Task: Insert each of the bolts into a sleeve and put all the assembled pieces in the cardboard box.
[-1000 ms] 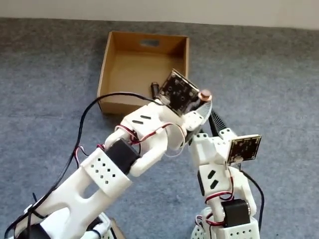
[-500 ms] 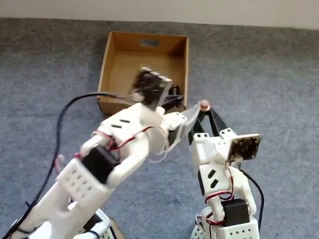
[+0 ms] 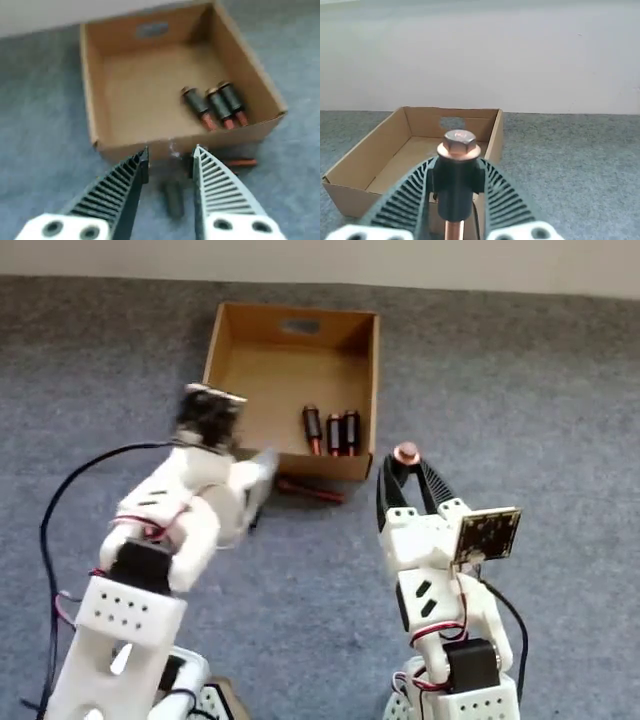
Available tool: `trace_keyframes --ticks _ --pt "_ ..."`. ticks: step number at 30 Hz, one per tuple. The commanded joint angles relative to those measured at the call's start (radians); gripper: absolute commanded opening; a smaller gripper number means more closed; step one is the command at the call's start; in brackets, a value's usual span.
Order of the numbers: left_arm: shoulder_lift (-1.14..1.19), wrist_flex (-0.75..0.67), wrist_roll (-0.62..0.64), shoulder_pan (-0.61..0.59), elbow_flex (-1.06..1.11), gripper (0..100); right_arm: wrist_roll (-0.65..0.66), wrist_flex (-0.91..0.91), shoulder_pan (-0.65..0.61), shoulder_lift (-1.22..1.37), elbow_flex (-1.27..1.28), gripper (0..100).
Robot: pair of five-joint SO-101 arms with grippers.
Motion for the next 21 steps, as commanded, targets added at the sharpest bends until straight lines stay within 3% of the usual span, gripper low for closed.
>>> trace_keyframes --ticks 1,4,8,12,21 --pt "0.024 -0.038 -0.009 -0.194 0.159 15 -0.012 0.005 0.004 -0.001 -0.015 0.6" --pt "0.038 -0.137 -0.009 -0.269 0.294 13 -0.008 0.013 0.004 -0.001 -0.016 0.6" --pt "0.036 -0.238 -0.005 -0.277 0.394 1 -0.003 0.015 0.004 -0.001 -0.027 0.6" --pt "0.036 -0.295 -0.003 -0.275 0.446 2 0.101 0.015 0.004 -0.001 -0.081 0.6" --pt "0.036 -0.508 -0.003 -0.275 0.564 3 0.106 0.008 -0.024 0.131 -0.475 0.6"
